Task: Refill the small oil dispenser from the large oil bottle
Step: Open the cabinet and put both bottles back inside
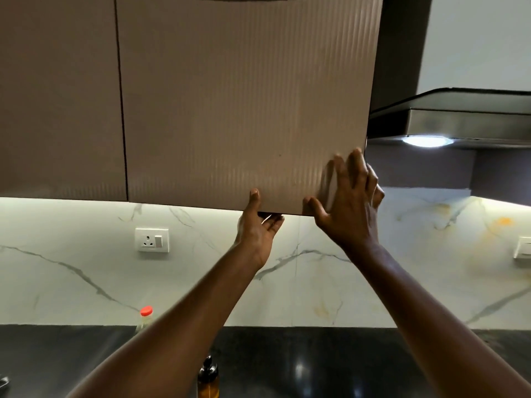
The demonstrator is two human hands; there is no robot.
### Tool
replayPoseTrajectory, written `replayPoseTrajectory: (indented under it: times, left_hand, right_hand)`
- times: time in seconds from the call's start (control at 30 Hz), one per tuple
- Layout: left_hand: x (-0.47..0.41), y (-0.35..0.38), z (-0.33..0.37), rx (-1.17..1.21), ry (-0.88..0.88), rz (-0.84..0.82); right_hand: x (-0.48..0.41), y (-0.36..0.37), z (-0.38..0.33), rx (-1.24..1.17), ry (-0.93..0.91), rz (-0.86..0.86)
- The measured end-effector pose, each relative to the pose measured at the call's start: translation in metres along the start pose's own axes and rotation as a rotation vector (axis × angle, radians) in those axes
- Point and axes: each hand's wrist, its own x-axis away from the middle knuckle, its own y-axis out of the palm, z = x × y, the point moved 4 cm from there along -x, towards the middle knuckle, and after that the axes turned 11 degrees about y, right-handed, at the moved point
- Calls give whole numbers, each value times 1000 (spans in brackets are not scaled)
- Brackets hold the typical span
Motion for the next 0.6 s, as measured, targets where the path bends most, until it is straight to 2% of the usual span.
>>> replayPoseTrajectory:
  times: [0.2,0.37,0.47,0.6]
  left_hand:
    - [61,1,35,67,-61,25]
    - [116,-7,79,102,-121,44]
    - [150,-17,110,110,-145,72]
    - [191,-39,151,28,-177,49]
  right_hand:
    - [36,-85,-41,-115,64,77]
    - [76,-144,-85,-303,123,-42]
    - [110,-177,-125,-448,63,-122]
    - [146,-204,-177,-500,-3,-228]
